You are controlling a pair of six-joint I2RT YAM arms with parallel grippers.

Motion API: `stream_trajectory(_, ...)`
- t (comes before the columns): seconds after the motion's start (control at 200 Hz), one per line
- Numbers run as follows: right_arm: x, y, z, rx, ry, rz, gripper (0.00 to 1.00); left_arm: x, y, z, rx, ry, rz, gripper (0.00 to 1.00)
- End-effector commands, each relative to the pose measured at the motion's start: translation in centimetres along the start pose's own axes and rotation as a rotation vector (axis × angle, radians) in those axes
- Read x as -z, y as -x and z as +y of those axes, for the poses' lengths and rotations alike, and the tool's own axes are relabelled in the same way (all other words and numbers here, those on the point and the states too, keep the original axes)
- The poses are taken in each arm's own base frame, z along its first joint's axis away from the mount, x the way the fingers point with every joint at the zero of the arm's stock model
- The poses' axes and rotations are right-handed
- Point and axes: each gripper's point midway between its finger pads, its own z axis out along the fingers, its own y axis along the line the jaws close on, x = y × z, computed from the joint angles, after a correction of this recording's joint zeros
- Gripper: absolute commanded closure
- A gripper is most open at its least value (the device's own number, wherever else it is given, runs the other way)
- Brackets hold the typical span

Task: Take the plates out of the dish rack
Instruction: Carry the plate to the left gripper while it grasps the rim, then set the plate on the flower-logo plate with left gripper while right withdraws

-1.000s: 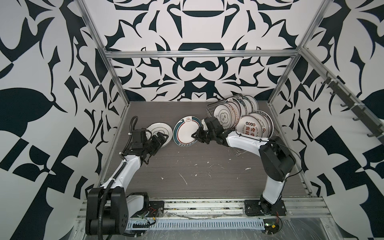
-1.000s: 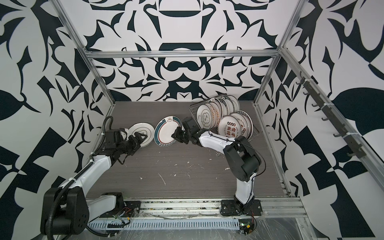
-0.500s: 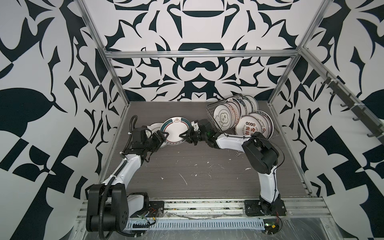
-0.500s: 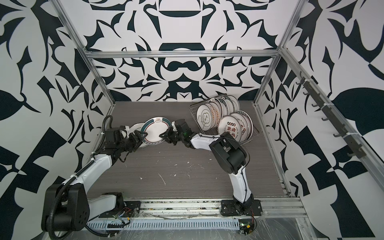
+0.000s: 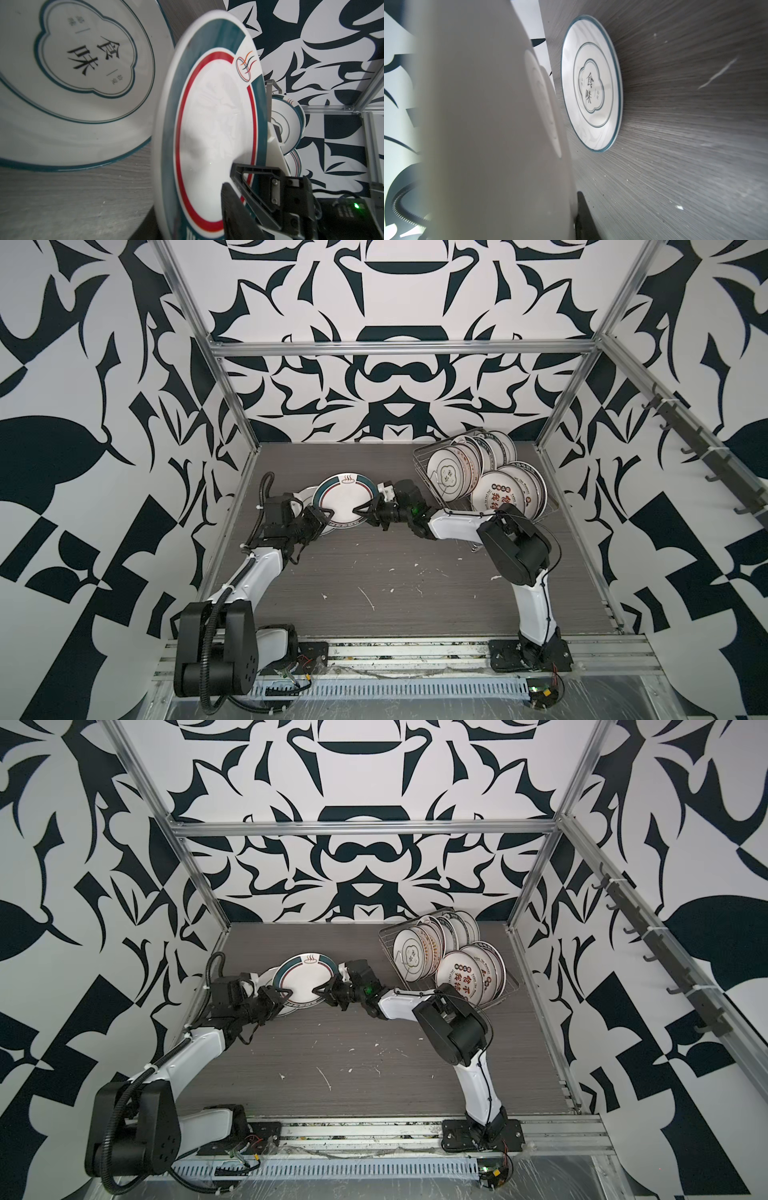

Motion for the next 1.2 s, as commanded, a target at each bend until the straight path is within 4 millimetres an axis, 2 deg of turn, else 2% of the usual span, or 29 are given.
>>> stream_trajectory(0.0,0.2,-1.2,6.3,0.11,0.161,0.033,0.96,0.2,0.2,-0.3,-0.006,-0.017,0.0,0.67)
stream_trajectory(0.14,0.2,-1.4,6.5,0.124,0.161,0.034,0.89,0.3,0.2,0.2,0.007,-0.004,-0.001,0.73)
stream_trajectory(0.345,0.4,-1.4,6.7,0.137,0.162,0.03,0.68,0.6,0.4,0.2,-0.009,0.012,-0.008,0.85)
stream_trajectory(0.44,0.5,-1.5,7.0,0.15,0.161,0.028,0.63,1.1,0.5,0.3,-0.014,0.026,-0.02,0.87)
stream_trajectory(0.54,0.8,-1.6,7.3,0.164,0.161,0.029,0.54,1.7,0.8,0.3,-0.013,0.041,-0.03,0.91)
stream_trajectory(0.65,1.6,-1.0,6.3,0.199,0.079,0.011,0.49,3.0,1.5,0.4,-0.013,0.062,-0.051,0.94)
stream_trajectory(0.75,3.4,-0.3,5.1,0.282,-0.067,-0.025,0.46,4.5,2.3,0.9,-0.006,0.083,-0.085,0.94)
stream_trajectory(0.845,6.0,0.2,4.7,0.408,-0.242,-0.064,0.42,5.8,3.0,1.8,0.011,0.127,-0.109,0.94)
stream_trajectory(1.025,11.3,1.4,5.7,0.559,-0.434,-0.158,0.38,7.1,4.2,3.3,0.033,0.168,-0.142,0.96)
stream_trajectory(1.195,16.7,2.1,6.6,0.654,-0.577,-0.252,0.36,7.2,5.2,4.8,0.062,0.215,-0.154,0.96)
